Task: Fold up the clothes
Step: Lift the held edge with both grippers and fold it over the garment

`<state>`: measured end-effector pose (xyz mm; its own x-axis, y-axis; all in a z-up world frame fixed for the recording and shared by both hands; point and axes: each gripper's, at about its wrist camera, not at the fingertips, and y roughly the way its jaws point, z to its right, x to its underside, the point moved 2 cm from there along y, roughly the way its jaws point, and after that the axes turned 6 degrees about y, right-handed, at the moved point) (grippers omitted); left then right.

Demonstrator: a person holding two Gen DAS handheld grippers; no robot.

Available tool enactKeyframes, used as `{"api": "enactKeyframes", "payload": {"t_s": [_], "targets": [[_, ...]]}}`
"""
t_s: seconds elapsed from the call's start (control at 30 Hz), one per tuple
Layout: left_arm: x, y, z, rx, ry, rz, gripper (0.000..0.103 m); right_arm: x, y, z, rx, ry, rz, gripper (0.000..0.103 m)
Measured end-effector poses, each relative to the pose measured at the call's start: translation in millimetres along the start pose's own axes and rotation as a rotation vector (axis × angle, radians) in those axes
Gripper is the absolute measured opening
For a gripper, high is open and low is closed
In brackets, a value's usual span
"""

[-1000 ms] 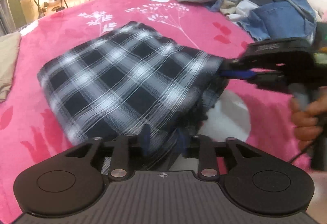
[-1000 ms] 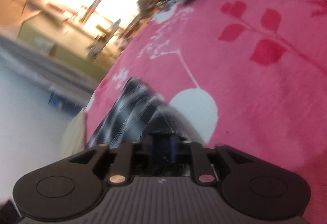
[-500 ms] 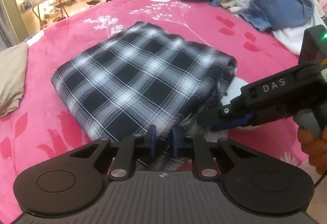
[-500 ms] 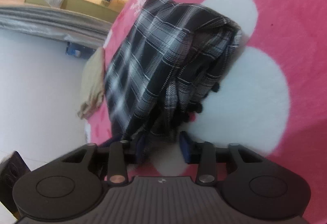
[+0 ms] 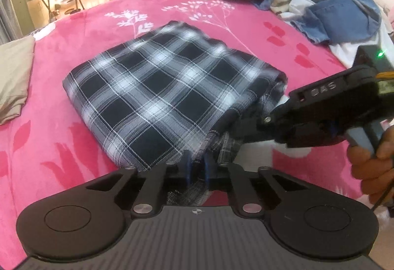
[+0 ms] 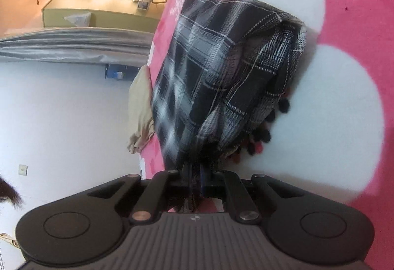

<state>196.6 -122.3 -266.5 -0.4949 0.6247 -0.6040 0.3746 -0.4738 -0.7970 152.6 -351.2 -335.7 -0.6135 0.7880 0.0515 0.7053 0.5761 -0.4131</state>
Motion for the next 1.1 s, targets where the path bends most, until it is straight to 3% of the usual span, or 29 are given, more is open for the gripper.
{"api": "enactKeyframes", "payload": {"t_s": [0.2, 0.33, 0.47, 0.57, 0.63, 0.67, 0.73, 0.8, 0.9, 1.1], "targets": [[-3.3, -11.7, 3.4, 0.019, 0.002, 0.045, 0.0, -6.9, 9.3, -7.7, 0.033, -0.039, -0.019, 0.006], [3.1, -12.4, 9.9, 0.041, 0.043, 0.034, 0.0, -8.6, -11.4, -1.0, -0.056, 0.066, 0.13, 0.006], [14.8, -1.3, 14.5, 0.034, 0.076, -0.03, 0.0, -6.4, -11.8, 19.2, -0.109, 0.218, 0.243, 0.006], [23.0, 6.8, 13.3, 0.003, 0.091, -0.079, 0.0, -2.5, -10.9, 22.5, -0.117, 0.242, 0.256, 0.007], [22.2, 1.3, 11.1, -0.012, 0.082, -0.071, 0.001, -1.7, -16.0, 20.7, -0.113, 0.238, 0.244, 0.01], [20.8, -3.7, 9.6, -0.013, 0.07, -0.067, 0.003, -1.0, -19.4, 19.6, -0.106, 0.234, 0.235, 0.011], [18.0, -13.7, 6.4, -0.012, 0.045, -0.059, 0.019, 1.5, -25.7, 17.2, -0.091, 0.223, 0.215, 0.019], [17.2, -23.8, 1.5, -0.004, 0.0, -0.047, 0.024, 6.0, -35.5, 14.5, -0.071, 0.203, 0.19, 0.025], [21.7, -31.3, -14.3, 0.0, -0.117, -0.049, 0.031, 15.8, -33.7, 13.0, -0.039, 0.183, 0.122, 0.025], [32.2, -23.4, -59.5, 0.038, -0.428, -0.079, 0.031, 31.5, -6.2, 14.1, -0.039, 0.182, 0.013, 0.025]]}}
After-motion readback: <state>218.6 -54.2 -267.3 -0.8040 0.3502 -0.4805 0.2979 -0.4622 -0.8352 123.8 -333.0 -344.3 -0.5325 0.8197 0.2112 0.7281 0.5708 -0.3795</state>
